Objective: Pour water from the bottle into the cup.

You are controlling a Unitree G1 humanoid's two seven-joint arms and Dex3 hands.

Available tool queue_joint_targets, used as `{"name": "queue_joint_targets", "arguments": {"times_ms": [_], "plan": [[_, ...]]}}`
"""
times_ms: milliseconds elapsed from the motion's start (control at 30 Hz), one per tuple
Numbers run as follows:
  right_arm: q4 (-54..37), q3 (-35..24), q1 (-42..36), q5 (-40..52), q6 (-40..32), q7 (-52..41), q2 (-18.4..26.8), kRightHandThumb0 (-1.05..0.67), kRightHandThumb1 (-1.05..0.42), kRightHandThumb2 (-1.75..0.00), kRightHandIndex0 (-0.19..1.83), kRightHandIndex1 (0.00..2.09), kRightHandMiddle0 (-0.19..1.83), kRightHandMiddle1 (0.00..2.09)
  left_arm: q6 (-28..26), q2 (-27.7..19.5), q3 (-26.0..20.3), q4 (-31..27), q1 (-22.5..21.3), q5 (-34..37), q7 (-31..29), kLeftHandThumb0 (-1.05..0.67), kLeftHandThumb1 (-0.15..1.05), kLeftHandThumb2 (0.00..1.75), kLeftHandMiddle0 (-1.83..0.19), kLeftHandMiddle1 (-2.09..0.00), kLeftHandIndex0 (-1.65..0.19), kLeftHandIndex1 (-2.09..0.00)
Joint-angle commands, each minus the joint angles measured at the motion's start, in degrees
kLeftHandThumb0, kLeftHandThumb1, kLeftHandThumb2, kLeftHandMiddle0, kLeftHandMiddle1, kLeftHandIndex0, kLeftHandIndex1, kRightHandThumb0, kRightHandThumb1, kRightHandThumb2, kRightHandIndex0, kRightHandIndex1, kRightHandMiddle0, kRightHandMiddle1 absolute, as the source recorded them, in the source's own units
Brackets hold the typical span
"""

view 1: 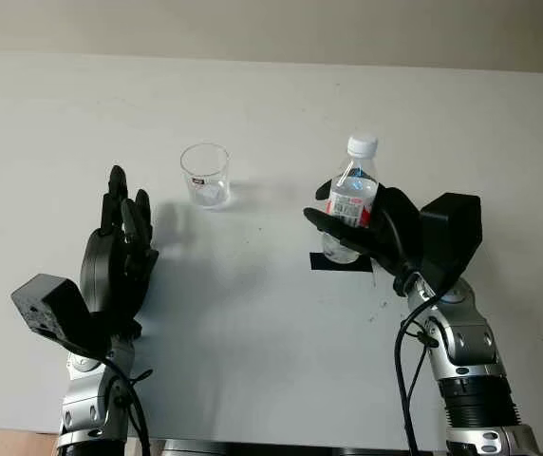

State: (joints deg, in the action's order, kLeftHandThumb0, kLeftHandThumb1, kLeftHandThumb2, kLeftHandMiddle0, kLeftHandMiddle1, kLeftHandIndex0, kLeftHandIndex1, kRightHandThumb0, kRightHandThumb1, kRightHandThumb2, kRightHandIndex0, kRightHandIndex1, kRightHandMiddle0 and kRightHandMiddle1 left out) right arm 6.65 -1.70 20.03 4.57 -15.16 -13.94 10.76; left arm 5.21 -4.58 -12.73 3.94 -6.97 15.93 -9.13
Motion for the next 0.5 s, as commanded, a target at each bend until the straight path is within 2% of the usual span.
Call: {"name": "queue_joint_targets", "arguments": {"times_ms": [0,267,467], "plan": [[0.6,0.2,0.0,-0.1,0.4,-0.1,0.0,-0.22,-1.05,-0.28,1.08,2.09,0.60,2.09,0.3,-0.2,-0.4,-0.4,0.5,0.4,-0.1,-0.76,1.05,0.73,0.08,-0.06,0.14,-0.06],[1.4,1.2,-0.8,-1.4,2.3,-0.1,0.2,-0.22,-1.05,-0.28,1.04,2.09,0.55,2.09,0.2,-0.4,-0.5,-0.4,0.4,0.5,-0.4,-0.76,1.05,0.74,0.09,-0.05,0.15,-0.05],[1.5,1.8,-1.7,-1.4,2.5,-1.9,0.7,-0.27,-1.05,-0.20,0.88,2.09,0.46,2.09,0.1,-0.5,-0.6,-0.6,0.6,0.7,-0.5,-0.76,1.05,0.73,0.08,-0.05,0.15,-0.06]]}}
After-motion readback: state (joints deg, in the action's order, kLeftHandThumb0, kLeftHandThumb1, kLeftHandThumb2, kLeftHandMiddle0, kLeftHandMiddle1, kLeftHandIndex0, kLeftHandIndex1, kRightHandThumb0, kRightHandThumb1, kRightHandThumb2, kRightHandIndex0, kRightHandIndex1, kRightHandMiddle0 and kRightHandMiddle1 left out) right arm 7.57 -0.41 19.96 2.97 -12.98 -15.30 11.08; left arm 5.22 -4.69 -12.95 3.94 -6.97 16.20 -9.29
